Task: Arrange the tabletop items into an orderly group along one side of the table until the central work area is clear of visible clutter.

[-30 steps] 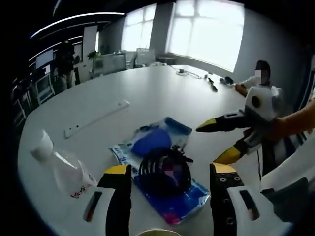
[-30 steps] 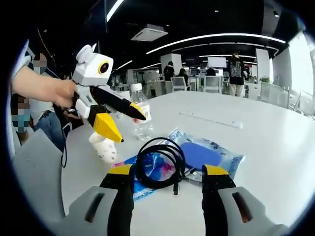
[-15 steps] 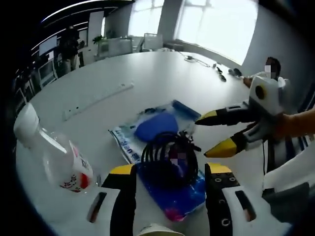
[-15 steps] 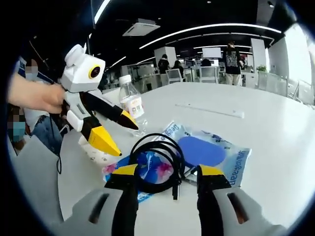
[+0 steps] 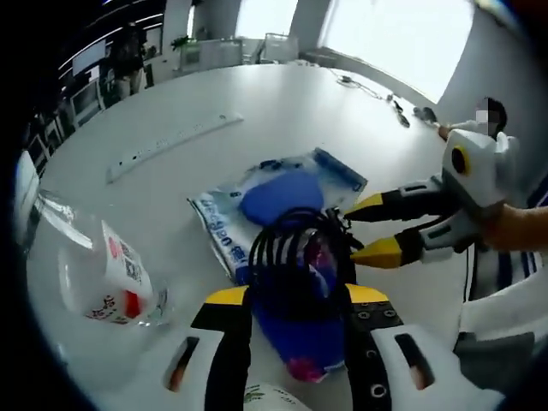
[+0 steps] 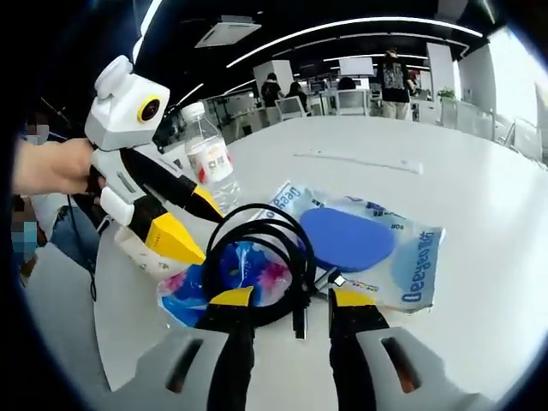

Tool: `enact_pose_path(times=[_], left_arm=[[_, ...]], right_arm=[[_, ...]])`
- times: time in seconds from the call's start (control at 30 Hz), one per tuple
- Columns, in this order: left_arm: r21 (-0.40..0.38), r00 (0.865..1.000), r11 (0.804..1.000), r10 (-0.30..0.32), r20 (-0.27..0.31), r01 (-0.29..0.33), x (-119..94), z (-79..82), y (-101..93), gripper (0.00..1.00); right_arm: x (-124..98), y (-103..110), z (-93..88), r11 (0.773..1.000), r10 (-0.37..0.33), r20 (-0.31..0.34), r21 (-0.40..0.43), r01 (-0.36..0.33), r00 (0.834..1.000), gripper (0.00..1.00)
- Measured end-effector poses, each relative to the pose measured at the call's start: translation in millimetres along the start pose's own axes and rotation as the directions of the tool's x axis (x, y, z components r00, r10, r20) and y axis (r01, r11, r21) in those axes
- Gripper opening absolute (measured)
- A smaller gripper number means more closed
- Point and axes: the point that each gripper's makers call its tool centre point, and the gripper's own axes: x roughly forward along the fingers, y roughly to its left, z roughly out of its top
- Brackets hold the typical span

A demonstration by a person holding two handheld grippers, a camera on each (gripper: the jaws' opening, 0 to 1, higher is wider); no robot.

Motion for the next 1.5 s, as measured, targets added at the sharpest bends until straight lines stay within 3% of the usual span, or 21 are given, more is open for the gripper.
enact_pose_path(times=[0.17,0.27,0.57,0.7,0.87,1.07,1.5], left_arm=[[0.023,1.0,1.0,0.005,-0.018,-0.005,1.8,-0.9,-1.6,0.32],[-0.024,0.999,1.0,-0.007,-0.038,0.006,4.1,-4.1,-1.5,0.28],[-0.02,0.998,1.0,0.01,-0.068,-0.011,7.8,-8.2,4.7,0.22],[-0.065,0.997,0.998,0.005,-0.074,-0.01,9.7,-10.0,8.1,0.2],[-0.105,0.996,0.994,-0.025,-0.086,0.016,8.5,-8.3,3.1,0.05],[-0.158,0.996,0.987,-0.043,-0.082,0.03,1.9,-8.0,-2.2,0.03],[-0.164,0.998,0.986,-0.046,-0.048,0.038,-17.8,3.9,-6.4,0.03]], right_arm=[[4.7,-2.7,-8.2,1.0,-0.013,-0.027,0.018,0.013,1.0,0.27],[7.5,-1.5,-10.7,1.0,-0.008,-0.031,0.03,0.008,0.999,0.25],[16.1,2.1,-8.6,0.997,-0.005,-0.029,0.073,0.007,1.0,0.18],[17.2,0.4,-7.6,0.994,-0.016,-0.027,0.103,0.019,1.0,0.16],[13.6,-1.9,-2.9,0.986,-0.021,-0.013,0.167,0.023,1.0,0.1],[7.7,-1.8,2.0,0.983,-0.033,-0.004,0.181,0.033,0.999,0.08],[-8.9,7.2,23.7,0.986,-0.034,0.036,0.163,0.028,0.999,0.08]])
